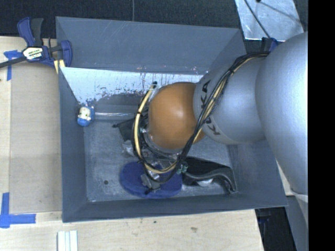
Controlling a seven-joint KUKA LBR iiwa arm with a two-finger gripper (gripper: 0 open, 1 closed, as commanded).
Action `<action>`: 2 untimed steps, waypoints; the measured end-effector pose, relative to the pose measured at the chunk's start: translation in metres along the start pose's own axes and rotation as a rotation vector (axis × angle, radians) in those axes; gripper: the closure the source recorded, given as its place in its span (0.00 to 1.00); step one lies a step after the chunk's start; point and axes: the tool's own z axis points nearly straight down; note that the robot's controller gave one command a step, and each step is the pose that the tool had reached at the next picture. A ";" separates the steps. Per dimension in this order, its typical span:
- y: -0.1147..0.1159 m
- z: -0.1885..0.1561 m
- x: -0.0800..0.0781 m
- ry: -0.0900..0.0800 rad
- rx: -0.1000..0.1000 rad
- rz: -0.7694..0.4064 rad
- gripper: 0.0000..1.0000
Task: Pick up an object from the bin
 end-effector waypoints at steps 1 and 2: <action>-0.001 -0.002 -0.003 -0.008 0.000 0.004 1.00; -0.022 -0.125 -0.021 -0.009 0.004 -0.017 1.00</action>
Offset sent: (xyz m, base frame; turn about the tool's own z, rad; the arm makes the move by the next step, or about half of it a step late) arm 0.0000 0.0000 0.0000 0.0000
